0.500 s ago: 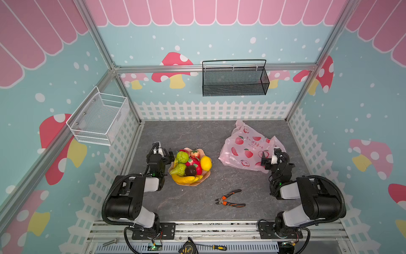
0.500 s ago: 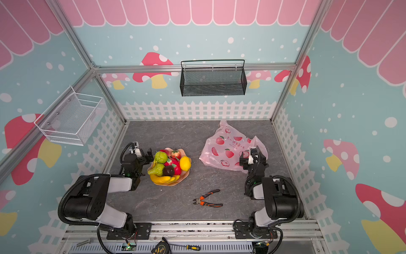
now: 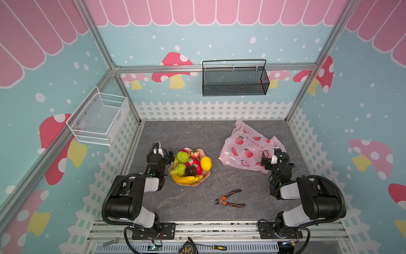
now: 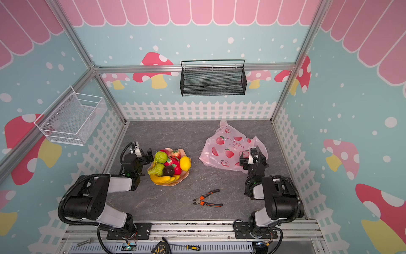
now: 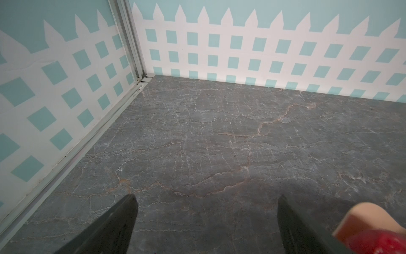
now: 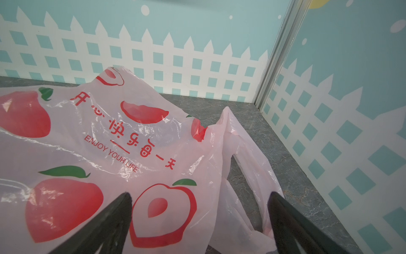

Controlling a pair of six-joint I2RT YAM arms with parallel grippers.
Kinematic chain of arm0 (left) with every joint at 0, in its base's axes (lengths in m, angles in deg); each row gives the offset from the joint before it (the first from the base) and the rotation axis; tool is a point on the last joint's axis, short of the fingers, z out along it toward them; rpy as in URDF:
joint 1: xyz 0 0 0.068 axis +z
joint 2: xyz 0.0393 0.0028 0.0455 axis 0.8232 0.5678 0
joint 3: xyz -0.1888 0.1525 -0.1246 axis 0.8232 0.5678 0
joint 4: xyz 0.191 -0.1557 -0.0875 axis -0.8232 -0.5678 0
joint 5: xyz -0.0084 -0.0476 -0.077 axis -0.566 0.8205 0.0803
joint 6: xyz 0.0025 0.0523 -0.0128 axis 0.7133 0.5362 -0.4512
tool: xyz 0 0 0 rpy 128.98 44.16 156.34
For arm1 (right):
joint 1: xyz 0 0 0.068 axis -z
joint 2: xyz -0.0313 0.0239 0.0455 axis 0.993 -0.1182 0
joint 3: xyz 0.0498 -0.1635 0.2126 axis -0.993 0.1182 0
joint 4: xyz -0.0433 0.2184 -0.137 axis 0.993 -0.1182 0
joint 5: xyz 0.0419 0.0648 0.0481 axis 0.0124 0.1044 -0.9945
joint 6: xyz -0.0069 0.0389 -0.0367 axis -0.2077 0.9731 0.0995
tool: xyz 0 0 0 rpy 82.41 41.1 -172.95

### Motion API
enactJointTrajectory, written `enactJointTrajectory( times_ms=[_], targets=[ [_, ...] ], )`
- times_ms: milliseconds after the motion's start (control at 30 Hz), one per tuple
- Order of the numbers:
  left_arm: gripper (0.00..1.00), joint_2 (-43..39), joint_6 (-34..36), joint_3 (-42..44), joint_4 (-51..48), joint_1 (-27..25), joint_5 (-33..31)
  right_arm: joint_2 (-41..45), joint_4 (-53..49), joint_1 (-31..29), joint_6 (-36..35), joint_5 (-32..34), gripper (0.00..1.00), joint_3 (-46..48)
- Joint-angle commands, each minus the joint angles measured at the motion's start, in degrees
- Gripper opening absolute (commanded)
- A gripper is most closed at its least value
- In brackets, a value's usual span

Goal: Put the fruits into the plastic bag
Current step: 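Raise both arms from rest toward the fruit bowl and pink bag, then grasp the pink bag edge with the right gripper while the left moves over the bowl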

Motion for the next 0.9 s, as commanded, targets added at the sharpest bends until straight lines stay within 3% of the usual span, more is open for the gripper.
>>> enactJointTrajectory(
  times_ms=[0, 367, 467, 567, 667, 733, 867],
  targets=[
    [1.00, 0.0, 0.2, -0.1, 1.3, 0.3, -0.5, -0.2, 1.9, -0.3, -0.9, 0.1, 0.97, 0.1],
    [0.99, -0.6, -0.5, 0.2, 1.0, 0.6, -0.5, 0.2, 1.7, -0.3, -0.9, 0.4, 0.97, 0.2],
    [1.00, -1.9, -1.1, 0.2, -0.1, 1.0, -0.8, 2.9, -2.4, -0.3, 0.0, 2.9, 0.97, -1.5],
    [1.00, -7.7, -0.6, -0.2, -5.4, 1.0, -0.7, 9.9, -20.9, -0.3, 2.1, 4.6, 0.97, -7.5],
    [1.00, -18.6, -3.2, -1.4, -16.2, 0.6, -3.1, 16.6, -43.4, -0.3, 9.2, 4.8, 0.98, -15.1],
    [0.99, -25.4, -7.1, -5.5, -29.7, 0.5, -3.7, 21.5, -54.8, -0.3, 14.3, 2.6, 0.97, -18.8],
    [0.99, -33.2, -14.8, -13.7, -53.6, 0.2, -1.2, 29.8, -67.9, -0.3, 23.1, -4.3, 0.97, -21.2]
  ],
)
